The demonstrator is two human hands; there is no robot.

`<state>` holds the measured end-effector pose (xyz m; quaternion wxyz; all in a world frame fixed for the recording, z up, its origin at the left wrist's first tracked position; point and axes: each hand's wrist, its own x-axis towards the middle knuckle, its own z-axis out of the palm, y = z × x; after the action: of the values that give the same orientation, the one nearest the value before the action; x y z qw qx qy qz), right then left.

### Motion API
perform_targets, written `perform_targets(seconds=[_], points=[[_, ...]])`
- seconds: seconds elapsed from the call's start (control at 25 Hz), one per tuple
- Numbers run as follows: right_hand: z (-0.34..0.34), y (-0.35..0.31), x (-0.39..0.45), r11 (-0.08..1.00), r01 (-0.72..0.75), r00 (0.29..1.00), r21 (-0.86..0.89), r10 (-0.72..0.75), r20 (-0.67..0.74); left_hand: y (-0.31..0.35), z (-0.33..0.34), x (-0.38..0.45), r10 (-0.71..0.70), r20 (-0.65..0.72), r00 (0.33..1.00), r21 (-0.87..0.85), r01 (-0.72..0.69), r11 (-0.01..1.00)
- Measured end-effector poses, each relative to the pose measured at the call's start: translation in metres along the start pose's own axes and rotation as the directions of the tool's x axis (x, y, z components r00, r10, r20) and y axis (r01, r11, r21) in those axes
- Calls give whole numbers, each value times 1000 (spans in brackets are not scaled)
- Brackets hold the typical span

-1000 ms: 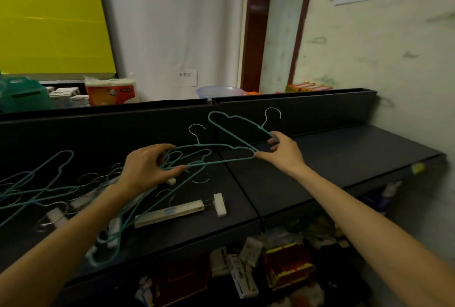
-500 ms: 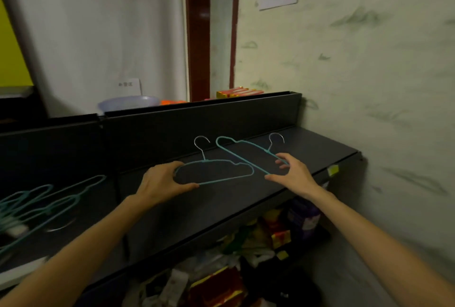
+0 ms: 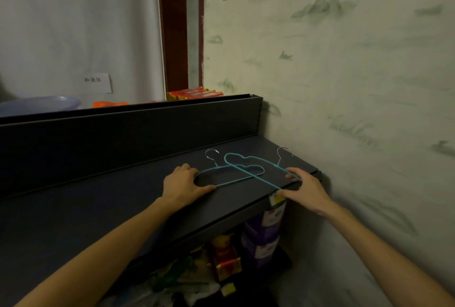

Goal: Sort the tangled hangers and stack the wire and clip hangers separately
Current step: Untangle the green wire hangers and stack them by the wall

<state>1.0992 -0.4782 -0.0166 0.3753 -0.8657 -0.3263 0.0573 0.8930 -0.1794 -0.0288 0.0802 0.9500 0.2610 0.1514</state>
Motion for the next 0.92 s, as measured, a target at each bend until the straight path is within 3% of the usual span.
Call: perform_targets(seconds=[0.16,0.48,0.72,0.92], points=[[-17,31,62,999,18,1000,-28,-18,0,30,28,67,9,2,1000,29,-9,1000],[-34,53,182,987,155,985,-37,-151,84,60,66,174,3,11,1000,-94,-2,996],[-30,64,242,966,259,942,-19,-248,227,74,72,181,-5,-23,1000,-111,2,994],[-14,50,282,905,422,841,-60,-366,398,81,66,152,-149,-12,989,-267,140,953]])
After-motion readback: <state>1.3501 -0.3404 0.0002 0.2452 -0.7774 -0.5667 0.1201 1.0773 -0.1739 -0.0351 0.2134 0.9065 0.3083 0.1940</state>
